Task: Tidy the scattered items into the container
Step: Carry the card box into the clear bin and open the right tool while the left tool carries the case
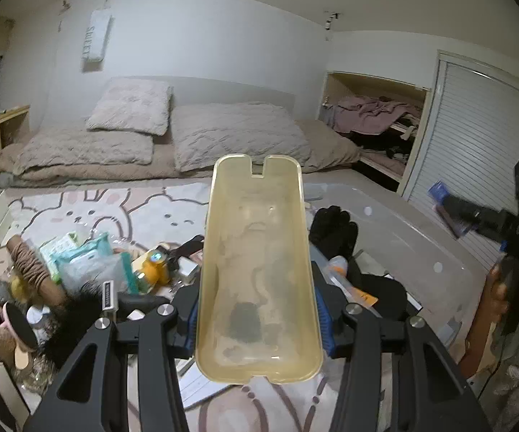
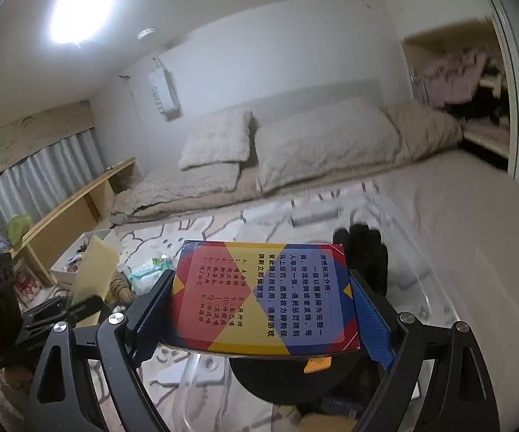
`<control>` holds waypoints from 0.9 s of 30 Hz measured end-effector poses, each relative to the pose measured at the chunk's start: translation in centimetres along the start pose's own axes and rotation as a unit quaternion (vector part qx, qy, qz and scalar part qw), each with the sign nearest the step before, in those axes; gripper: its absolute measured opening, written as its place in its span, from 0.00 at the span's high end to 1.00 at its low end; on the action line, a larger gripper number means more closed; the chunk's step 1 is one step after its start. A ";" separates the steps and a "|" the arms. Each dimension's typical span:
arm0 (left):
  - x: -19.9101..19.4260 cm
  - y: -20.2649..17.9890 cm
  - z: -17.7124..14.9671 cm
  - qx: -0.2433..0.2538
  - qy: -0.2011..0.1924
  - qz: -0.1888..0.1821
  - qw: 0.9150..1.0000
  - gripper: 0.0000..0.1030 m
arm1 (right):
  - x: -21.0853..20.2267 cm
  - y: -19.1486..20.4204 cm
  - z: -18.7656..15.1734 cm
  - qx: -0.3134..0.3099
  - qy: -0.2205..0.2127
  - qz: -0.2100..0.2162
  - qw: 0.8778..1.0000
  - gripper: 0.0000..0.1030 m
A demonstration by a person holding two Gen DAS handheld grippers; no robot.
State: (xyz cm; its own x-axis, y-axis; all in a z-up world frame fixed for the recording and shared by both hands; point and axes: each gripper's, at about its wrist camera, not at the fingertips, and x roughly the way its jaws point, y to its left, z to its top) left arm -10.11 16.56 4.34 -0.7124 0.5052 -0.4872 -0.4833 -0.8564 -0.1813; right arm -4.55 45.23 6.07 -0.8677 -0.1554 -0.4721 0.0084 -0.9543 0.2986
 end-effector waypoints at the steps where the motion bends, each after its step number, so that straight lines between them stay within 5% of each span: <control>1: 0.2 -0.4 0.1 0.001 -0.001 -0.004 1.000 0.52 | 0.1 -0.3 -0.1 0.004 0.007 -0.002 1.000 0.12; 22: 2.2 -6.6 0.0 0.041 0.022 -0.050 0.998 0.52 | 2.5 -4.1 -4.5 0.011 0.165 -0.098 0.981 0.12; 27: 2.3 -7.2 0.0 0.044 0.026 -0.056 0.997 0.52 | 2.3 -4.4 -4.2 0.025 0.168 -0.107 0.980 0.00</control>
State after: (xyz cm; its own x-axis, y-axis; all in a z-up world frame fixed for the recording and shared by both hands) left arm -8.28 23.94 4.51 -0.6254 0.5889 -0.5119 -0.6031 -0.7811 -0.1619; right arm -4.45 48.01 0.16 -0.6340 -0.0358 -0.7725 -0.1878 -0.9619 0.1987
